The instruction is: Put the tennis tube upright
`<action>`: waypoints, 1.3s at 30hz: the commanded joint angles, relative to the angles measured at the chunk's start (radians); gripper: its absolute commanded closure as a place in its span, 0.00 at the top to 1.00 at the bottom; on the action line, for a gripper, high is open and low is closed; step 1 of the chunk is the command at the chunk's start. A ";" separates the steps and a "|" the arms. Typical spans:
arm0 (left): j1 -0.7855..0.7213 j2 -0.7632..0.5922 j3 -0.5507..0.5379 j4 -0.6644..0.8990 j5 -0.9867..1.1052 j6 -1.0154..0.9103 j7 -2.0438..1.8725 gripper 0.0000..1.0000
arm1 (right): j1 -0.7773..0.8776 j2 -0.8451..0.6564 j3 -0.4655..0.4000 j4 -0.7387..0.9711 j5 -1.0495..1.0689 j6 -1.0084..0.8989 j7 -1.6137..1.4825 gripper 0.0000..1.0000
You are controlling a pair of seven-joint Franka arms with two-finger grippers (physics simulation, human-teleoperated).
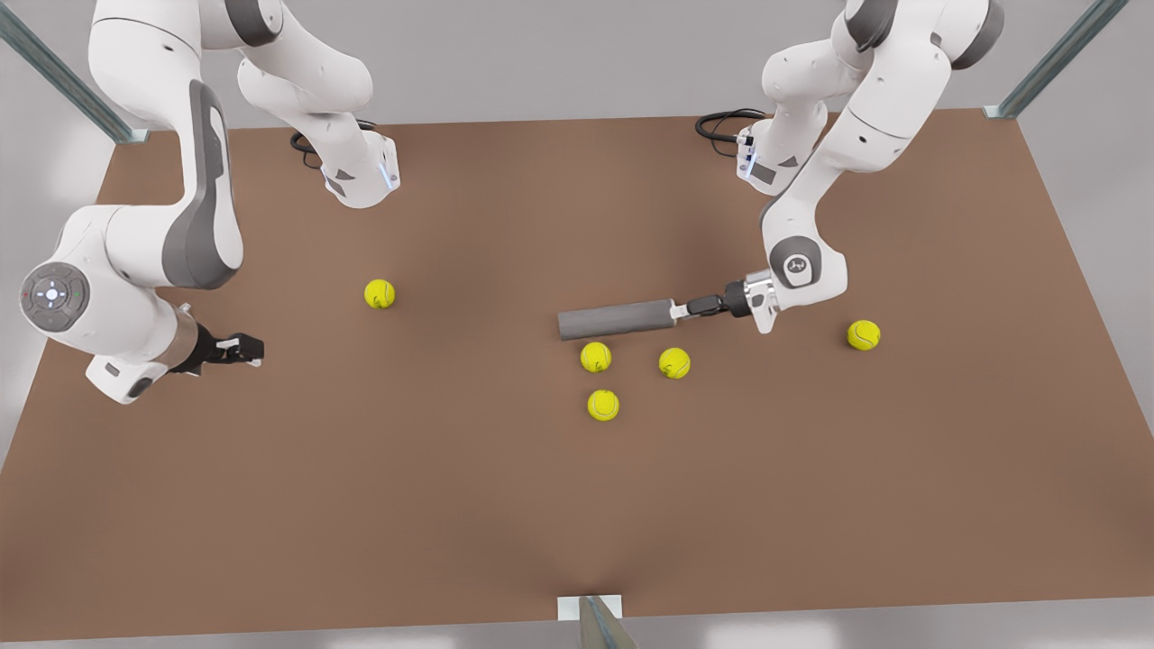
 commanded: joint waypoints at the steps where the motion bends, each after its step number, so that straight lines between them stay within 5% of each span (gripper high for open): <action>1: -0.002 -0.001 0.000 0.000 -0.019 0.000 0.000 0.98 | -0.002 -0.001 0.000 0.000 0.000 0.000 -0.001 1.00; 24: -0.048 0.131 0.000 0.087 -0.125 0.000 0.109 0.97 | 0.004 0.046 0.002 0.048 0.000 -0.017 -0.011 1.00; 26: -0.045 0.131 0.000 0.087 -0.129 -0.006 0.107 0.88 | 0.004 0.046 0.002 0.048 0.000 -0.017 -0.011 1.00; 27: -0.046 0.130 0.000 0.087 -0.137 -0.006 0.109 0.64 | 0.004 0.046 0.002 0.048 0.000 -0.017 -0.011 1.00; 29: -0.039 0.127 0.000 0.087 -0.137 -0.011 0.111 0.48 | 0.003 0.048 0.002 0.048 0.000 -0.015 -0.011 1.00; 37: -0.029 0.116 -0.002 0.109 -0.137 -0.058 0.117 0.38 | 0.020 0.049 0.002 0.048 0.000 -0.015 -0.008 1.00; 39: -0.029 0.116 -0.002 0.117 -0.137 -0.060 0.115 0.26 | 0.027 0.055 0.002 0.048 -0.003 -0.015 -0.007 1.00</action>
